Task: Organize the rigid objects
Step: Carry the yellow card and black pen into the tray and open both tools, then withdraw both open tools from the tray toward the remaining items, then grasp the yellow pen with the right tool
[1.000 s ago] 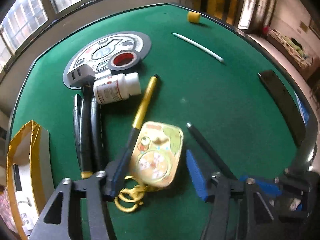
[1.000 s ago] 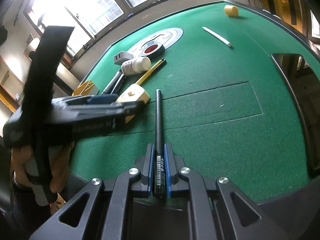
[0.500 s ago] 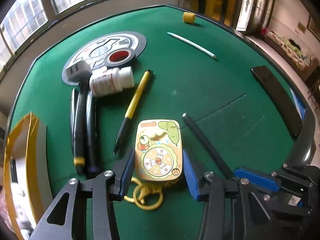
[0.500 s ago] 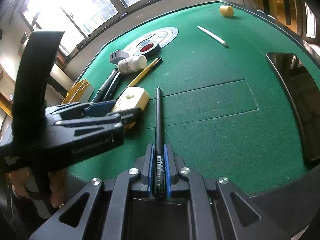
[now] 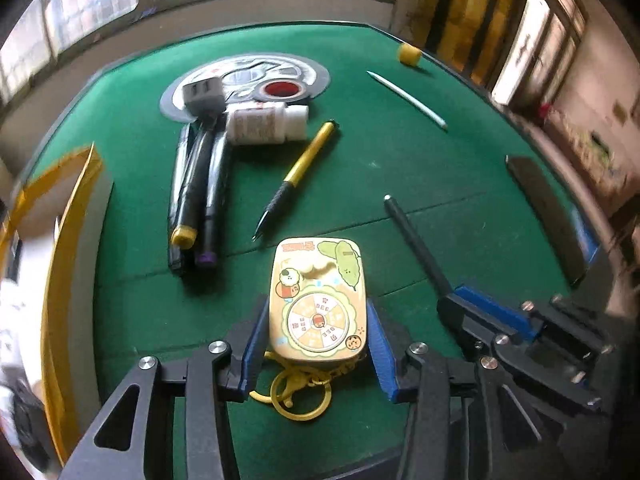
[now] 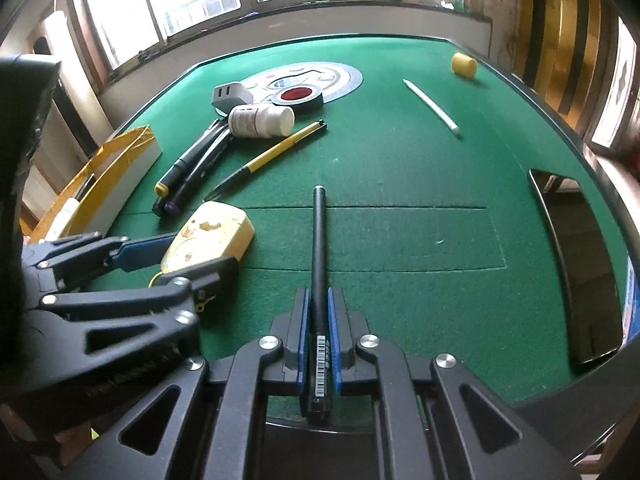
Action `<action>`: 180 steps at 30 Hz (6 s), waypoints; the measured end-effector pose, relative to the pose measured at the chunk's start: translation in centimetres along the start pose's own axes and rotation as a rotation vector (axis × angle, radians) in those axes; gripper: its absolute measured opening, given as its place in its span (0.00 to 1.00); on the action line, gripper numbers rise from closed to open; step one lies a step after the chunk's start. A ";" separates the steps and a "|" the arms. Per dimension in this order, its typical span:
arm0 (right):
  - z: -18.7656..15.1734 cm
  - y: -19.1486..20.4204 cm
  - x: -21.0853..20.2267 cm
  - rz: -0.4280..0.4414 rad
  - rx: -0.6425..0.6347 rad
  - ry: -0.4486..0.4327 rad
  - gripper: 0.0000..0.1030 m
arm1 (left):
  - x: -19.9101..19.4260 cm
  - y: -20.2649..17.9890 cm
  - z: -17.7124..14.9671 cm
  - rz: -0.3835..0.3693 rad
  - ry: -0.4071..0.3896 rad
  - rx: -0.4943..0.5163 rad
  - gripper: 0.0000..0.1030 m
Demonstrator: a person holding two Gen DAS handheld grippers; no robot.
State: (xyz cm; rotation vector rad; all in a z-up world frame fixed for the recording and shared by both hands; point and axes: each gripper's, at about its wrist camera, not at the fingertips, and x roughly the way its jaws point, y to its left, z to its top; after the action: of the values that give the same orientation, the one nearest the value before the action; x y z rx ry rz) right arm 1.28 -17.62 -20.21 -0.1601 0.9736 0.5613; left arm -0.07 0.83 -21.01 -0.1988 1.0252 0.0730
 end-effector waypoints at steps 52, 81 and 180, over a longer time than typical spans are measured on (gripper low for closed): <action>10.9 24.2 8.8 0.142 -0.246 0.193 0.07 | -2.0 26.8 2.4 0.033 0.078 -0.575 0.48; 4.1 8.0 -9.2 0.572 0.104 -0.261 0.53 | -15.9 9.2 -1.7 -0.089 -0.358 -0.326 0.73; 8.6 3.3 6.4 -0.147 0.139 0.040 0.08 | -10.2 9.1 0.7 -0.150 -0.234 -0.243 0.73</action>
State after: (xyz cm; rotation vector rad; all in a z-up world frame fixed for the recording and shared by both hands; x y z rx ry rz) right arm 8.70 -9.20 -20.25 -0.1180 1.0269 0.3560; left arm -6.16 10.19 -13.16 -0.4765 0.7646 0.0826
